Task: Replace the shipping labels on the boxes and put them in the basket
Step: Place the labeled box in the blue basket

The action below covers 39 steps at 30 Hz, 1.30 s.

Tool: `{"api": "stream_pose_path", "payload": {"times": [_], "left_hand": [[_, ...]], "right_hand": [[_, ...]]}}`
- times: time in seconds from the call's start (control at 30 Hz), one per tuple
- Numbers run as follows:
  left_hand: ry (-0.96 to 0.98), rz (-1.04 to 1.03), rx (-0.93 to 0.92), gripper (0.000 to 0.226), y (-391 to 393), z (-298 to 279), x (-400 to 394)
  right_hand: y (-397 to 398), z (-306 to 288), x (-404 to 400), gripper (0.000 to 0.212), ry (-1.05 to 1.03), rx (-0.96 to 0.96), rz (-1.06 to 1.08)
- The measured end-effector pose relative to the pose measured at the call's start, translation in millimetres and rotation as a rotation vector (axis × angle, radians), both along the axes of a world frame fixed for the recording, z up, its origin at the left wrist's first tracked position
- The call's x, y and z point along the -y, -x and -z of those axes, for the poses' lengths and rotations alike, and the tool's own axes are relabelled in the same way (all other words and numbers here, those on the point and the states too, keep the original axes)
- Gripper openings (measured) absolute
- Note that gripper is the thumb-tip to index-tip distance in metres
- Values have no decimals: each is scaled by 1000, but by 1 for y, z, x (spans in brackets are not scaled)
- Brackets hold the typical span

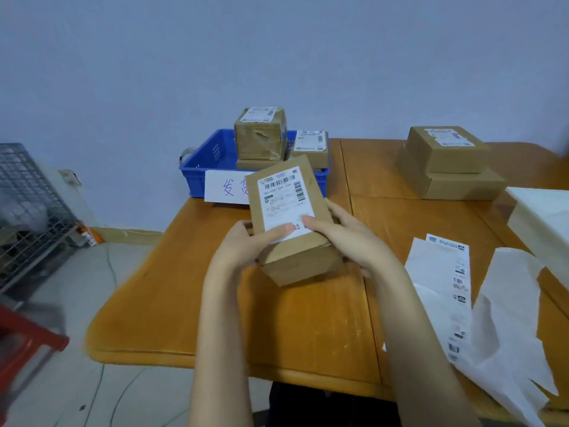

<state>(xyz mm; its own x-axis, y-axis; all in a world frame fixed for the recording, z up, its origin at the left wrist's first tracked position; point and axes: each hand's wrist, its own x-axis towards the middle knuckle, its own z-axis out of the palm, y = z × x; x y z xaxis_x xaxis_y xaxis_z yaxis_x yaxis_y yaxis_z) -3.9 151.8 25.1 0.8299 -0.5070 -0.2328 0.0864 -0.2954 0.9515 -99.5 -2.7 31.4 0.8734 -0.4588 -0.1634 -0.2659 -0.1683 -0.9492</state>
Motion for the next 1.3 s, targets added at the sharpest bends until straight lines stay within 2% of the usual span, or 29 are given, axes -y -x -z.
{"api": "stream_pose_path", "payload": {"times": [0.17, 0.37, 0.43, 0.5, 0.57, 0.67, 0.73, 0.9, 1.0, 1.17, 1.3], "left_hand": [[49, -261, 31, 25, -37, -1, -38], [93, -495, 108, 32, -97, -13, -60], [92, -547, 142, 44, -121, -20, -62], [111, -584, 161, 72, -144, -30, -60], [128, -631, 180, 79, -166, -40, -54], [147, -703, 195, 66, -201, -51, -43], [194, -743, 184, 53, -226, -54, -37], [272, -770, 157, 51, -278, -62, -16], [279, -732, 143, 38, -298, -61, 1], [253, -674, 102, 39, -317, -45, 27], [205, -647, 127, 35, -327, -29, 37]], "right_hand": [[-67, 0, -46, 57, 4, -4, 43], [-136, -5, -78, 57, -48, 16, 4], [-157, -12, -81, 60, -65, 29, -13], [-177, -21, -82, 64, -60, 49, -11], [-200, -31, -82, 70, -57, 70, 7], [-235, -46, -85, 81, -67, 105, 40], [-259, -52, -86, 80, -43, 125, 62], [-312, -61, -74, 77, 41, 102, 108], [-335, -62, -62, 72, 47, 96, 147], [-356, -52, -44, 55, 24, 95, 219], [-367, -38, -39, 53, -33, 103, 283]]}}
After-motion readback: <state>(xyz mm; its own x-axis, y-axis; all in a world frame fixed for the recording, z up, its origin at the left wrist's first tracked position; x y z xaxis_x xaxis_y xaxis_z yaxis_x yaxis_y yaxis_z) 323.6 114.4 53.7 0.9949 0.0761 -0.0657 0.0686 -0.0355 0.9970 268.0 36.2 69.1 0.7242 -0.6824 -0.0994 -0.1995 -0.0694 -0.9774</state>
